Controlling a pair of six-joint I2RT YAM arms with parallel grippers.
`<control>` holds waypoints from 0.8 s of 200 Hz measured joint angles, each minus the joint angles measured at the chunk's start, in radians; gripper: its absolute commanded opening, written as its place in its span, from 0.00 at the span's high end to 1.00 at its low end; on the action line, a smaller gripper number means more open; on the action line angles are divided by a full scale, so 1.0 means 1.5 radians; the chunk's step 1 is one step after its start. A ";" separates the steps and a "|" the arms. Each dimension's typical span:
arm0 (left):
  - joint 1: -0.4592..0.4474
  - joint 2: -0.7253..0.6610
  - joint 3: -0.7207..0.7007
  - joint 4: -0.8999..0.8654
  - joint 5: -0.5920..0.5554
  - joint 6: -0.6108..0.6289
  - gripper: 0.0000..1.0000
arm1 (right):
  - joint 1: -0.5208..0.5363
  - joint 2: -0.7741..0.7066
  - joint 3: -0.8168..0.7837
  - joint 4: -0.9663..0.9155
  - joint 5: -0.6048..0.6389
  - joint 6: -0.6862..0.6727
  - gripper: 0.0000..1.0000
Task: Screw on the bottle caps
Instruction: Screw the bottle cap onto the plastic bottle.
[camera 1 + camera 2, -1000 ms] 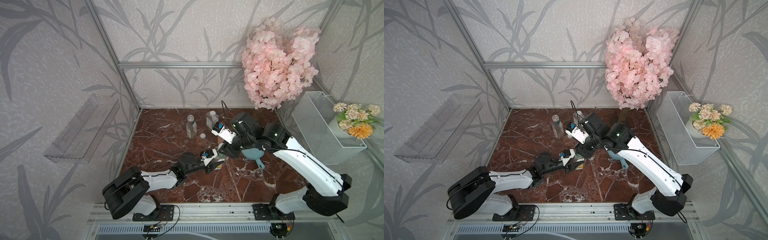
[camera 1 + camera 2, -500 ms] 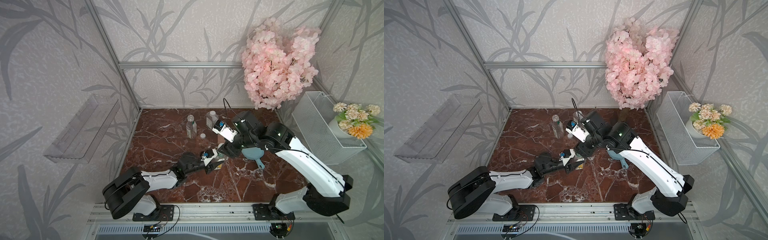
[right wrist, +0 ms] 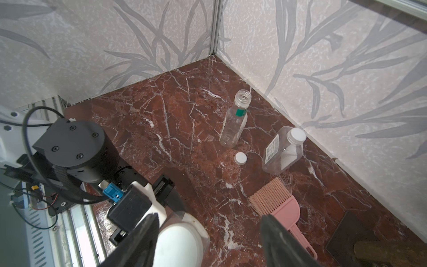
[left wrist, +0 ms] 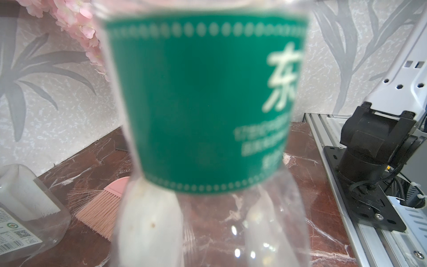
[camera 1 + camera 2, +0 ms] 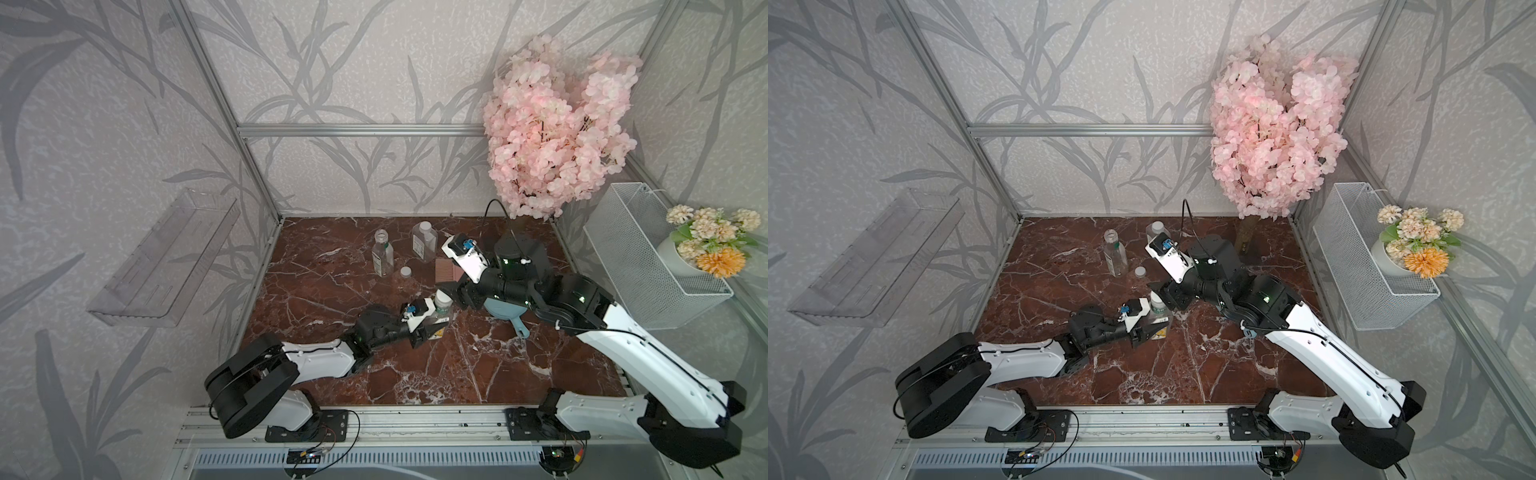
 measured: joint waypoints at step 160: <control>-0.003 -0.008 0.000 -0.005 0.000 0.001 0.80 | -0.032 -0.010 -0.085 0.123 -0.006 -0.020 0.27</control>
